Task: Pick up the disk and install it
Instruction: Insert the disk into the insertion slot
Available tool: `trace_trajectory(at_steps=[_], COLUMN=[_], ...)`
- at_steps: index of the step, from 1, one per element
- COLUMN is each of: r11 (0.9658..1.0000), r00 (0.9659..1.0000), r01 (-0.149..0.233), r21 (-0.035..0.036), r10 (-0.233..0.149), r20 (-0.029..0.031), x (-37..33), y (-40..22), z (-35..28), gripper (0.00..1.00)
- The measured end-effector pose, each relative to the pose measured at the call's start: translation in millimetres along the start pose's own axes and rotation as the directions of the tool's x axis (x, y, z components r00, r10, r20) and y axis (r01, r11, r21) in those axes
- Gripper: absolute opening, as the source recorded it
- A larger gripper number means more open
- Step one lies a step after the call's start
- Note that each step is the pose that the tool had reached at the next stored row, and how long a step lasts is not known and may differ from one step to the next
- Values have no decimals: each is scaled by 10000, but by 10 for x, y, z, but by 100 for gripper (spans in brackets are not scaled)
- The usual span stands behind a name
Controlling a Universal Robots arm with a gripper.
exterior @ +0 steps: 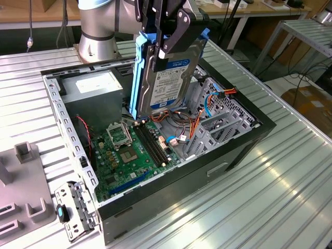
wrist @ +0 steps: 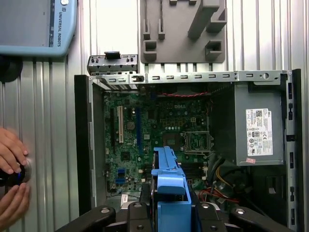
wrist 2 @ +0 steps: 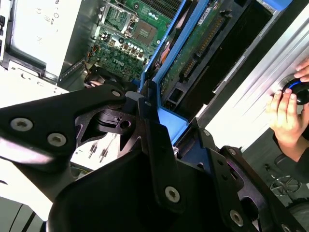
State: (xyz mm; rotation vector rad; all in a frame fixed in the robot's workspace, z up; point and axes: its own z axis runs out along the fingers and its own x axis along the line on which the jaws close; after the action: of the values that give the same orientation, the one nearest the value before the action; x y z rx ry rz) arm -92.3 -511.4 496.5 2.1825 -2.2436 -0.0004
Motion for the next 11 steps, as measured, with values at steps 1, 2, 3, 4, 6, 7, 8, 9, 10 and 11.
trace_trajectory(at_steps=[1, 2, 3, 4, 6, 7, 8, 9, 10, 11], r11=[10000, 10000, 10000, 10000, 10000, 10000, 10000, 10000, 10000, 10000], r00=[10000, 10000, 10000, 10000, 10000, 10000, 10000, 10000, 10000, 10000], r01=[1, 1, 5, 4, 4, 4, 3, 4, 4, 4], r21=[0, -1, 0, 0, -1, 0, 0, 1, 0, 0], r10=[-1, -1, -5, -4, -4, -4, -3, -4, -4, -4], r20=[-1, -1, 0, -1, -1, 1, 1, 2, -2, -1], x=[6, 17, 34, 62, 113, 156, 166, 170, 172, 173], y=[-1, -1, -2, -2, -4, -12, -27, -53, -120, -199], z=[0, 0, 0, 0, 2, 8, 10, 12, 14, 17], gripper=[37, 37, 37, 37, 37, 37, 37, 37, 37, 37])
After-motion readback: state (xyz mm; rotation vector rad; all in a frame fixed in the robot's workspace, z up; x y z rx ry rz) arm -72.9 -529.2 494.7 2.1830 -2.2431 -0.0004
